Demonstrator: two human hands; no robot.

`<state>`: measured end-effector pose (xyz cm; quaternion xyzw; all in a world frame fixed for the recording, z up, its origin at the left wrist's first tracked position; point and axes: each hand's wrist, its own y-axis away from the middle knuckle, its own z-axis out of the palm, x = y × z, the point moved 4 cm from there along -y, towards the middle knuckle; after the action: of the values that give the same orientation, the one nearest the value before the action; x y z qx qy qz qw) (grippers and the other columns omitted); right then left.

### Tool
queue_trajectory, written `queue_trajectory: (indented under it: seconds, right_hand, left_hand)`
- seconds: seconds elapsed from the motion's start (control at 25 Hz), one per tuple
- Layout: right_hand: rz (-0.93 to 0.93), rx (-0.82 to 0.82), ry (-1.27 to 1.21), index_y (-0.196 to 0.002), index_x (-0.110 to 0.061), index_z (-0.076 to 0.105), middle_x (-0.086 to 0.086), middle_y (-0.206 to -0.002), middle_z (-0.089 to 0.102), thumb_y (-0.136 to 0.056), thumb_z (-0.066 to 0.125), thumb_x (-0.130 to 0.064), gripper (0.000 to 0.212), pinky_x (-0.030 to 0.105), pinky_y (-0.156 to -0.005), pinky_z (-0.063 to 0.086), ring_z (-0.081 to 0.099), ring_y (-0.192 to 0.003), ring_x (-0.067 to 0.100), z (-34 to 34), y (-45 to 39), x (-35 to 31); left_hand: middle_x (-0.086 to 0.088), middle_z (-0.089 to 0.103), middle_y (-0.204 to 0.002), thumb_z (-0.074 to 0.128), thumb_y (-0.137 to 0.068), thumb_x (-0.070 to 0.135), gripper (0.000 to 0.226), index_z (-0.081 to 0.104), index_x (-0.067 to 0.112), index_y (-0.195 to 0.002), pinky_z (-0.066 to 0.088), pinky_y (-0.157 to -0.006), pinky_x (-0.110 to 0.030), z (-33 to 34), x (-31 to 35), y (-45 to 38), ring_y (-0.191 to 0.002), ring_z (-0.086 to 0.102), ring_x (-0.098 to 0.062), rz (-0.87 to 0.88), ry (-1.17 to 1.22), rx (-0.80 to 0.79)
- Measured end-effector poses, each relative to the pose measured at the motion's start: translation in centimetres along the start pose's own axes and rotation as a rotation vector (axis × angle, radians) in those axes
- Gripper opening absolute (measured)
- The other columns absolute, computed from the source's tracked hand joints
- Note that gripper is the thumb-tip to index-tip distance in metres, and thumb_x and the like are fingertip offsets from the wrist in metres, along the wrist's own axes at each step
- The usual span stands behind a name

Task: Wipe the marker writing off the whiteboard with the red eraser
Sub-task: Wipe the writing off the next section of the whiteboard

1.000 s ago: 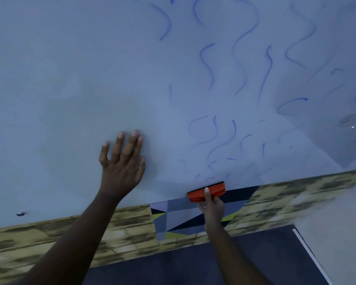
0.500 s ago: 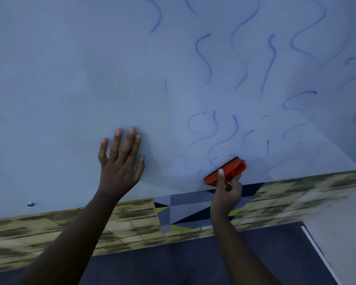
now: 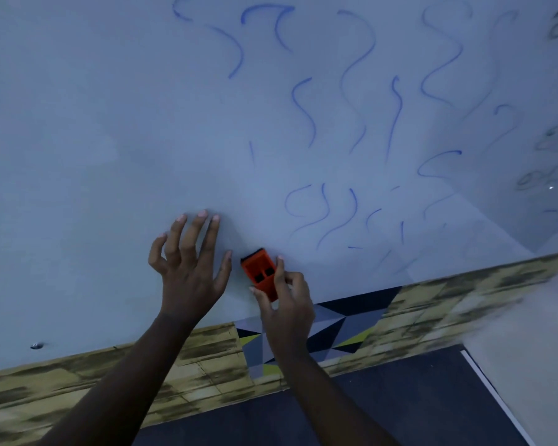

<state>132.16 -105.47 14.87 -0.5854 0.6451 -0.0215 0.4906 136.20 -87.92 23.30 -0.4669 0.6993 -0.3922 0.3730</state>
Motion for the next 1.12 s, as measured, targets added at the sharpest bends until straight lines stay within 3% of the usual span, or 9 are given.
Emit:
queue_trajectory:
  seconds: [0.12, 0.2, 0.28, 0.44, 0.6, 0.76, 0.92, 1.04, 1.12]
  right_hand:
    - [0.11, 0.14, -0.004, -0.147, -0.014, 0.057, 0.001, -0.105, 0.057, -0.09, 0.067, -0.057, 0.072, 0.035, -0.071, 0.052, 0.056, -0.09, 0.017, -2.4, -2.8, 2.2]
    - [0.342, 0.257, -0.155, -0.148, -0.013, 0.056, 0.002, -0.105, 0.054, -0.093, 0.068, -0.056, 0.07, 0.042, -0.073, 0.057, 0.056, -0.089, 0.015, -5.0, -4.5, 5.2]
    - [0.548, 0.341, -0.369, -0.146, -0.014, 0.058, 0.007, -0.106, 0.056, -0.095, 0.068, -0.051, 0.064, 0.039, -0.08, 0.058, 0.061, -0.093, 0.018, -6.9, -5.8, 7.8]
    - [0.652, 0.438, -0.503, -0.134, -0.028, 0.068, 0.008, -0.111, 0.067, -0.093, 0.07, -0.058, 0.051, 0.045, -0.09, 0.06, 0.068, -0.101, 0.017, -9.0, -8.1, 9.6]
    - [0.529, 0.448, -0.441, -0.148, -0.021, 0.057, 0.005, -0.105, 0.057, -0.094, 0.072, -0.049, 0.064, 0.033, -0.083, 0.059, 0.063, -0.091, 0.013, -9.1, -9.4, 5.1]
    - [0.201, 0.26, -0.321, -0.146, -0.013, 0.058, -0.002, -0.103, 0.047, -0.09, 0.076, -0.045, 0.066, 0.028, -0.077, 0.055, 0.054, -0.091, 0.016, -5.3, -7.1, -1.1]
    - [-0.176, 0.091, -0.005, -0.148, -0.021, 0.055, 0.006, -0.104, 0.053, -0.089, 0.075, -0.045, 0.067, 0.039, -0.076, 0.046, 0.052, -0.091, 0.023, -1.7, -4.1, -4.6]
    - [-0.253, 0.103, 0.029, -0.151, -0.024, 0.05, 0.006, -0.105, 0.054, -0.092, 0.072, -0.05, 0.068, 0.04, -0.075, 0.047, 0.053, -0.092, 0.023, -2.5, -5.2, -5.6]
    - [-0.182, 0.158, -0.055, -0.154, -0.025, 0.047, 0.004, -0.106, 0.052, -0.094, 0.065, -0.058, 0.071, 0.036, -0.075, 0.049, 0.053, -0.093, 0.022, -4.3, -7.4, -4.6]
  left_hand:
    - [-0.008, 0.043, -0.157, 0.07, -0.099, 0.034, 0.062, 0.054, 0.012, -0.154, 0.026, -0.112, -0.05, -1.4, -1.9, -3.3, -0.146, 0.04, -0.029, 0.057, 0.006, 0.107]
    - [-0.008, 0.044, -0.157, 0.069, -0.098, 0.032, 0.058, 0.057, 0.015, -0.152, 0.024, -0.111, -0.048, -2.0, -3.7, -5.6, -0.145, 0.041, -0.027, 0.061, -0.011, 0.185]
    - [-0.007, 0.043, -0.157, 0.068, -0.098, 0.034, 0.057, 0.057, 0.017, -0.152, 0.023, -0.11, -0.046, -2.0, -5.0, -6.8, -0.146, 0.039, -0.025, 0.092, -0.036, 0.235]
    - [-0.007, 0.041, -0.163, 0.062, -0.098, 0.038, 0.066, 0.047, 0.02, -0.16, 0.024, -0.112, -0.047, -1.1, -5.5, -6.7, -0.158, 0.028, -0.021, 0.171, -0.119, 0.278]
    - [-0.007, 0.039, -0.164, 0.061, -0.098, 0.039, 0.069, 0.043, 0.02, -0.162, 0.021, -0.115, -0.047, -0.8, -5.4, -6.4, -0.161, 0.023, -0.019, 0.176, -0.117, 0.275]
    - [-0.007, 0.039, -0.164, 0.061, -0.098, 0.039, 0.069, 0.042, 0.02, -0.162, 0.021, -0.115, -0.048, -0.6, -5.2, -6.2, -0.161, 0.023, -0.02, 0.172, -0.118, 0.288]
    - [-0.006, 0.032, -0.171, 0.06, -0.099, 0.04, 0.07, 0.043, 0.018, -0.162, 0.021, -0.117, -0.048, -0.4, -5.4, -6.1, -0.161, 0.023, -0.021, 0.174, -0.137, 0.282]
    - [-0.006, 0.031, -0.172, 0.059, -0.099, 0.04, 0.069, 0.044, 0.016, -0.162, 0.019, -0.12, -0.049, -0.4, -5.4, -5.9, -0.161, 0.025, -0.023, 0.176, -0.138, 0.285]
    - [-0.007, 0.032, -0.172, 0.06, -0.1, 0.04, 0.068, 0.044, 0.016, -0.162, 0.018, -0.122, -0.049, -0.4, -5.3, -5.8, -0.161, 0.026, -0.023, 0.175, -0.136, 0.285]
